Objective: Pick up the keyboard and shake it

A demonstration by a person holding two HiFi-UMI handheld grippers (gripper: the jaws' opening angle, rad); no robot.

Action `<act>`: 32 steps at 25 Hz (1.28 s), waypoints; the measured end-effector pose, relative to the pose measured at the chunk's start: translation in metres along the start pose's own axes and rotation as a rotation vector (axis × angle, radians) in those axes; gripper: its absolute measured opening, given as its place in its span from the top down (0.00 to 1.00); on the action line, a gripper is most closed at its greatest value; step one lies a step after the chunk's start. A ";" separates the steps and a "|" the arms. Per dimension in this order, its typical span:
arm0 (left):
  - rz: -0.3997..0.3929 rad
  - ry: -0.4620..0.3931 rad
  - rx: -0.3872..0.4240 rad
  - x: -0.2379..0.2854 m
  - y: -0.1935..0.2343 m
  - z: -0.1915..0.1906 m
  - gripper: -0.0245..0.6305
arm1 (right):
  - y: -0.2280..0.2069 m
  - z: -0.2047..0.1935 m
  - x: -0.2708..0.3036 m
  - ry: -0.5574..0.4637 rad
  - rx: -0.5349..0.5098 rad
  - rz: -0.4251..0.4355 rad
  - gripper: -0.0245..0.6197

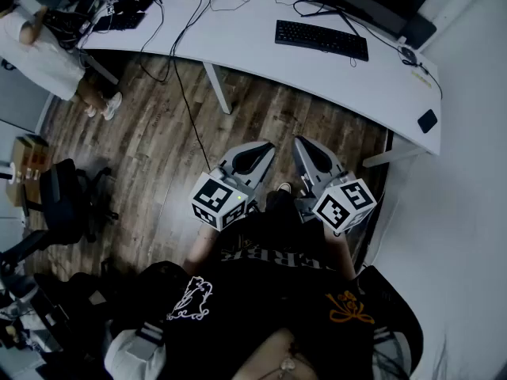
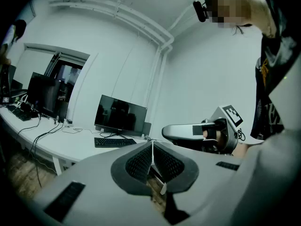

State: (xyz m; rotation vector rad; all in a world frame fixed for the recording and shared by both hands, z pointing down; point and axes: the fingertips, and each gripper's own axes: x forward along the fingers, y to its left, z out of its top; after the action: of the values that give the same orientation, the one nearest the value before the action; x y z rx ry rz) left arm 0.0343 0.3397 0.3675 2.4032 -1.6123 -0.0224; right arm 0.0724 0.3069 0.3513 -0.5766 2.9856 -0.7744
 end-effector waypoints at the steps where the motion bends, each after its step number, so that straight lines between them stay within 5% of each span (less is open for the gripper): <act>1: -0.001 -0.003 -0.003 -0.003 0.000 0.001 0.93 | 0.003 -0.001 0.000 0.000 -0.001 0.002 0.94; 16: -0.003 -0.022 -0.023 -0.010 0.004 0.003 0.93 | 0.007 -0.009 0.001 -0.006 0.010 0.001 0.94; 32: -0.015 0.006 -0.001 0.087 0.038 0.029 0.93 | -0.084 0.041 0.029 0.006 0.039 -0.034 0.94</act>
State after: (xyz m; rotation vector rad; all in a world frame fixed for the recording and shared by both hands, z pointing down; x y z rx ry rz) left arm 0.0291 0.2407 0.3587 2.4127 -1.5911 -0.0188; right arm 0.0783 0.2094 0.3578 -0.6262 2.9662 -0.8367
